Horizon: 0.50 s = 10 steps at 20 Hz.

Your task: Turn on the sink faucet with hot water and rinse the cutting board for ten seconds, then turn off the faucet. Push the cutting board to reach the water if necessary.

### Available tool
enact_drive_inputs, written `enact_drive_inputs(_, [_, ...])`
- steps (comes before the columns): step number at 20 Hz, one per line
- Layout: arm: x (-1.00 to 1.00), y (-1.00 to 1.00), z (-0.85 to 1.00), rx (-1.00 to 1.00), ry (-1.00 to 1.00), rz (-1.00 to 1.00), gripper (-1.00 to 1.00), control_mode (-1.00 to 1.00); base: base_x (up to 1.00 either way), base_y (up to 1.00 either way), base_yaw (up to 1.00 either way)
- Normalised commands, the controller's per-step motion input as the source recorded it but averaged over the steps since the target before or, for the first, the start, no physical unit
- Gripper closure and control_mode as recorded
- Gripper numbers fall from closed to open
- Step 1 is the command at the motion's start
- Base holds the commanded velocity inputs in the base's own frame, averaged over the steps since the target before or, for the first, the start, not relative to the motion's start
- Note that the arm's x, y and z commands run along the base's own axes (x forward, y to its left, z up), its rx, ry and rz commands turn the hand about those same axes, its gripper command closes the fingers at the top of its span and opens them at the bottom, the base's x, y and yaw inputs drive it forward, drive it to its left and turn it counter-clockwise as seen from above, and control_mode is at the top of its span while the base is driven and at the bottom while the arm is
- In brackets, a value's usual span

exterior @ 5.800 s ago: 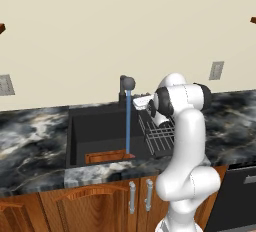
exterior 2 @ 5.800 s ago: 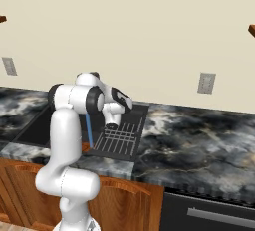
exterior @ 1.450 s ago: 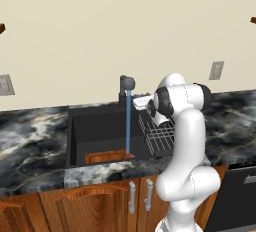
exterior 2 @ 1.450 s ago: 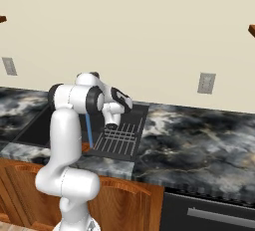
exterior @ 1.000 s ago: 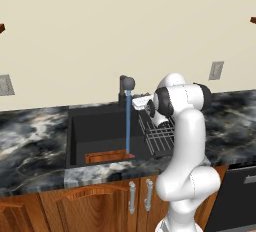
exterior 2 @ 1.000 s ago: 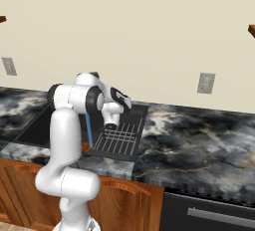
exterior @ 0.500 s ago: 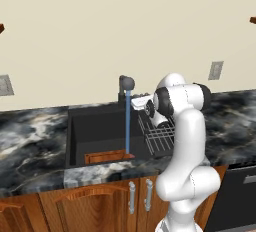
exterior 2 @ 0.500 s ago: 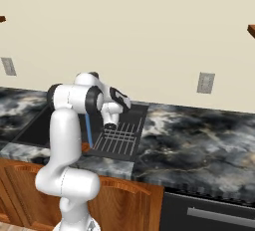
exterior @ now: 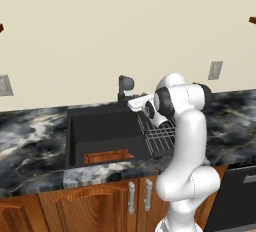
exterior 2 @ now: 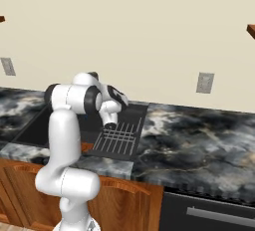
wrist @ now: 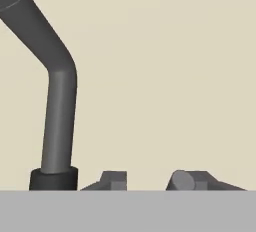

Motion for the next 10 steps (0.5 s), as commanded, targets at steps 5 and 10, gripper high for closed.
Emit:
enact_drive_inputs(5, [-0.14, 0.67, 0.11, -0.03, 0.0, 0.13, 1.0, -1.0, 0.0, 0.0, 0.0])
enact_drive_inputs(10, [0.0, 0.28, 0.07, -0.02, 0.0, 0.02, 1.0, -1.0, 0.0, 0.0, 0.0])
